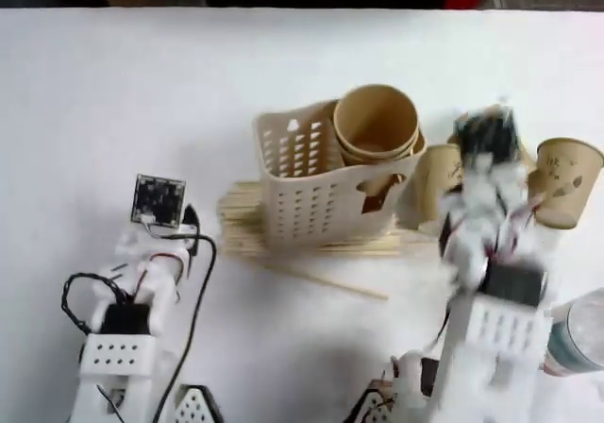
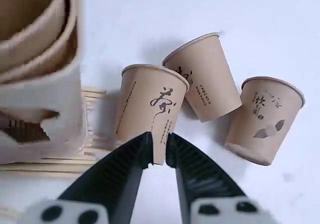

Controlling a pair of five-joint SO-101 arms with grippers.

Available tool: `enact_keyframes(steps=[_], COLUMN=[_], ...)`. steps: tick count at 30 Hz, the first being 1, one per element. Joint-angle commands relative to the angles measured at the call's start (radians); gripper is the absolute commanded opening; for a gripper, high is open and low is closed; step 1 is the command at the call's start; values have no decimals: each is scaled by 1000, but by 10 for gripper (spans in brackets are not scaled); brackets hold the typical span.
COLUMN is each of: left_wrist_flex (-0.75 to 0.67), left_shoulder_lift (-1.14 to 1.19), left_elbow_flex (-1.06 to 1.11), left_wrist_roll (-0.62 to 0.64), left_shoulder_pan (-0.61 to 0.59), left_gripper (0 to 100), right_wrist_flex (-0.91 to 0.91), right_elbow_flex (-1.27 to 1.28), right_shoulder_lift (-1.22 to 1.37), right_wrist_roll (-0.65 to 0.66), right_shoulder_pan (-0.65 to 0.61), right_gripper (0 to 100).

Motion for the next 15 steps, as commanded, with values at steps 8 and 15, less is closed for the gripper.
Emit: enact_keyframes(steps=[8, 15], left_wrist_flex=[-21, -21], left_shoulder_lift=[-12, -13], left_elbow_flex=[-9, -18], left_wrist_roll=[-11, -12], left_shoulder_pan=[16, -18], left_gripper=[129, 123], right_wrist_flex=[248, 275], right_elbow_flex=[-618, -618], right_shoulder_lift=[628, 539], right_wrist_roll=[-21, -28], right_shoulder_pan=[5, 4], right_gripper=[270, 128])
